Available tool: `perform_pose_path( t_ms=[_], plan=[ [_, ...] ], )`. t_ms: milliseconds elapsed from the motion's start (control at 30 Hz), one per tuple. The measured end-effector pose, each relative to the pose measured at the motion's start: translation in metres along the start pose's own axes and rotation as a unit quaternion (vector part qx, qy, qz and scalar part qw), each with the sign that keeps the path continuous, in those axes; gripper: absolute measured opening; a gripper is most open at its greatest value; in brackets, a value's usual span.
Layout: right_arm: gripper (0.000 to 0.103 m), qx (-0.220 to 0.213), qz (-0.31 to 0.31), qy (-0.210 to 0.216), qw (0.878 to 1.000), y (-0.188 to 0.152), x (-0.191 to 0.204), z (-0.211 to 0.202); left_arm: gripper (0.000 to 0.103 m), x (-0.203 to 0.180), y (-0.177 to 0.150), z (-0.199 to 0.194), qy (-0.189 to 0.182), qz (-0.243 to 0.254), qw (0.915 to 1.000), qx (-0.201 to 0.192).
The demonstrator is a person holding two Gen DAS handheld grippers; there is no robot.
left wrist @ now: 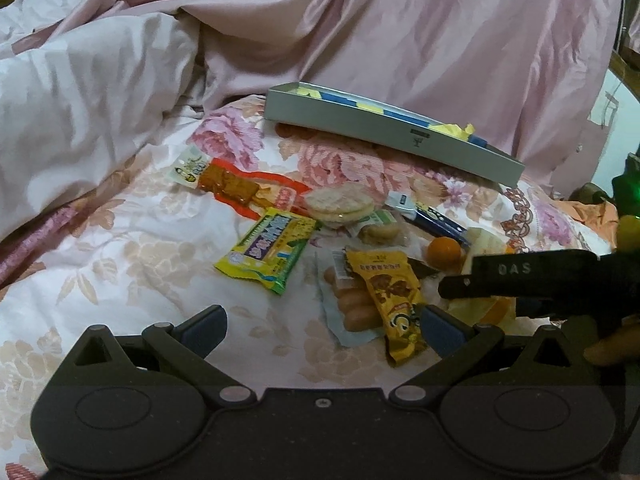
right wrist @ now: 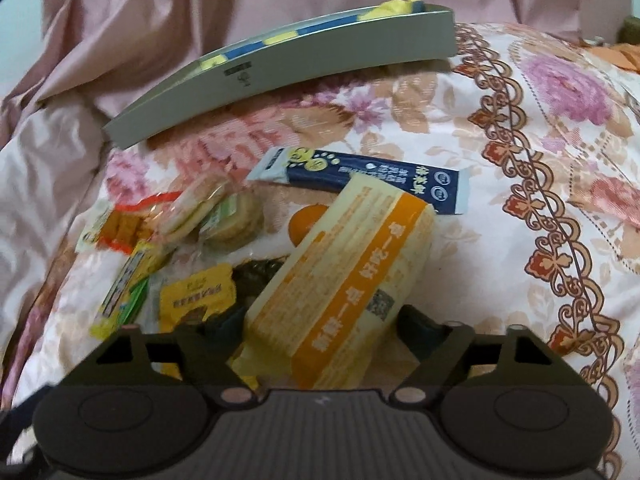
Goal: Organize snacks
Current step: 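Move the right tool to the yellow-orange bread bag and close on it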
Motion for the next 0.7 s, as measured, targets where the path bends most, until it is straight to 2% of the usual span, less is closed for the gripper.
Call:
perform_pose_path(
  t_ms=[133, 233, 333, 467, 633, 700],
  plan=[
    [0.066, 0.009, -0.04, 0.022, 0.999, -0.005, -0.005, -0.013, 0.102, -0.005, -0.001, 0.002, -0.011, 0.001, 0.9999, 0.005],
    [0.062, 0.005, -0.078, 0.032, 0.996, -0.009, -0.009, -0.026, 0.102, -0.012, -0.002, 0.004, -0.028, -0.003, 0.9996, 0.008],
    [0.061, -0.007, -0.11, 0.034, 0.993, -0.014, -0.014, -0.038, 0.102, -0.021, 0.0, 0.009, -0.051, -0.006, 0.9986, 0.009],
    [0.062, -0.031, -0.123, 0.041, 0.991, -0.017, -0.017, -0.044, 0.1, -0.031, -0.001, 0.022, -0.087, -0.031, 0.9952, 0.031],
    [0.062, -0.042, -0.138, 0.043, 0.989, -0.013, -0.016, -0.039, 0.097, -0.039, -0.003, 0.041, -0.134, -0.081, 0.9854, 0.067],
    [0.063, -0.043, -0.138, 0.047, 0.988, -0.012, -0.018, -0.037, 0.095, -0.04, -0.003, 0.047, -0.141, -0.1, 0.9818, 0.078]
  ],
)
Point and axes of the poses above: each gripper's, at about its wrist camera, not at the fingertips, and z roughly the way its jaws point, x to its left, y to its top, the point moved 10 cm from there along z, roughly the way its jaws point, and after that the axes turned 3 degrees about z, right-handed, at the moved point
